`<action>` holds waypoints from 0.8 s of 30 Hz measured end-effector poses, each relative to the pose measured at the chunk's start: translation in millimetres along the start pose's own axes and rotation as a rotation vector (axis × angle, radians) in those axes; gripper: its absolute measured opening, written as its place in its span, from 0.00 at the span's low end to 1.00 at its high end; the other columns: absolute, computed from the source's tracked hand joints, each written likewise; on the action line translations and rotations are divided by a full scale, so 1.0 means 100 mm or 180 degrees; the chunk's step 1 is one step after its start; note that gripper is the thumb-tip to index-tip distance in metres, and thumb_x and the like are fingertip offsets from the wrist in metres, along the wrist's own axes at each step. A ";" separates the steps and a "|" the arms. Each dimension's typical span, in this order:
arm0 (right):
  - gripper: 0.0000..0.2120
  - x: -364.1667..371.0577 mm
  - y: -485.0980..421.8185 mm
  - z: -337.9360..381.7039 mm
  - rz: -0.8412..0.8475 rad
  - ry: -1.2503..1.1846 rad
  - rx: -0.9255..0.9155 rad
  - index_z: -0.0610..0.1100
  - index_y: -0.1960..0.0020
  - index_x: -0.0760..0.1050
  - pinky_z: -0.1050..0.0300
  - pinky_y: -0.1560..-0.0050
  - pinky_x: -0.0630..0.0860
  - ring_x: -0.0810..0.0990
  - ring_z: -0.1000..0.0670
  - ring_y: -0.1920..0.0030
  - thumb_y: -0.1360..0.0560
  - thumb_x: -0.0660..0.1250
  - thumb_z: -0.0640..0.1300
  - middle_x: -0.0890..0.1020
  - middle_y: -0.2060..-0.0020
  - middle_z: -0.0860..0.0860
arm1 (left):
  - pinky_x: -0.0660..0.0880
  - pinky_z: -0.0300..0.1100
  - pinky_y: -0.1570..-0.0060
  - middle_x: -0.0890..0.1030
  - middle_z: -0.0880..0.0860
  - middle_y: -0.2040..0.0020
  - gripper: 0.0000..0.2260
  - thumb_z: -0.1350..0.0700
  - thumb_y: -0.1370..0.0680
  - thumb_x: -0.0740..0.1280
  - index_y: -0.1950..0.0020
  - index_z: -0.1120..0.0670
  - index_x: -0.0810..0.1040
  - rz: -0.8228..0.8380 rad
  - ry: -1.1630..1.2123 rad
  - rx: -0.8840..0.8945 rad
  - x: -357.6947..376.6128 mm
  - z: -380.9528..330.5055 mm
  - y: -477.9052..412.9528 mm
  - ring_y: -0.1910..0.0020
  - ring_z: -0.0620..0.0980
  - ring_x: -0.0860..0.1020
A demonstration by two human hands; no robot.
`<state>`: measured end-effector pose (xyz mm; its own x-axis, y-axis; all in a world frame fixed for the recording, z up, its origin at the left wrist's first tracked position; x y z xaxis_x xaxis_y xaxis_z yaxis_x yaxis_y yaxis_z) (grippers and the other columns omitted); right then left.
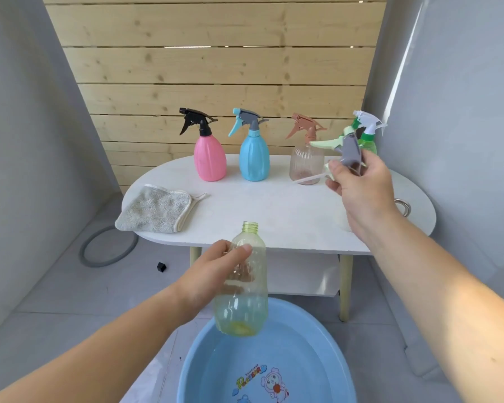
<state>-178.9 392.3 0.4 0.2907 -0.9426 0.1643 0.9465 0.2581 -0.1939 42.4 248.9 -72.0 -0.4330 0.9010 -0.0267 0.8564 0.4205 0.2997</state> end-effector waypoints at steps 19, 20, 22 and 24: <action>0.13 0.46 0.03 -1.05 -0.0117 0.1164 0.0887 0.47 0.53 0.69 0.45 0.56 0.84 0.84 0.44 0.67 0.29 0.74 0.40 0.82 0.54 0.44 | 0.80 0.54 0.38 0.83 0.52 0.50 0.27 0.38 0.31 0.74 0.43 0.55 0.75 0.0273 -0.0596 -0.0391 0.03 0.18 0.01 0.46 0.50 0.85; 0.12 0.47 0.02 -1.07 -0.0053 0.1359 0.0858 0.46 0.54 0.69 0.44 0.57 0.84 0.84 0.42 0.68 0.29 0.73 0.40 0.83 0.54 0.43 | 0.80 0.54 0.38 0.83 0.52 0.51 0.26 0.38 0.31 0.74 0.43 0.55 0.76 0.0272 -0.0594 -0.0393 0.03 0.19 -0.01 0.46 0.50 0.85; 0.10 0.47 0.00 -1.06 0.0072 0.1588 0.0887 0.44 0.51 0.70 0.46 0.59 0.84 0.83 0.43 0.70 0.28 0.71 0.41 0.83 0.56 0.42 | 0.80 0.53 0.39 0.83 0.52 0.50 0.26 0.38 0.31 0.75 0.43 0.54 0.76 0.0278 -0.0606 -0.0410 0.02 0.20 -0.04 0.46 0.50 0.85; 0.11 0.47 -0.01 -1.05 0.0276 0.1696 0.0970 0.44 0.50 0.70 0.50 0.65 0.83 0.81 0.43 0.70 0.26 0.71 0.43 0.82 0.55 0.42 | 0.80 0.53 0.39 0.83 0.52 0.50 0.26 0.38 0.31 0.75 0.43 0.54 0.76 0.0263 -0.0632 -0.0414 0.01 0.21 -0.05 0.46 0.50 0.85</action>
<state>-181.2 325.8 -93.0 0.3326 -0.8715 -0.3604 0.9429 0.3132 0.1128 43.7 249.8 -93.6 -0.2882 0.9405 -0.1802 0.8375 0.3388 0.4287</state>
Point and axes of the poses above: each hand's wrist, its own y-axis away from the middle knuckle, its own x-axis out of the palm, z = x × y, the point moved 3 cm from there along -y, towards the middle knuckle
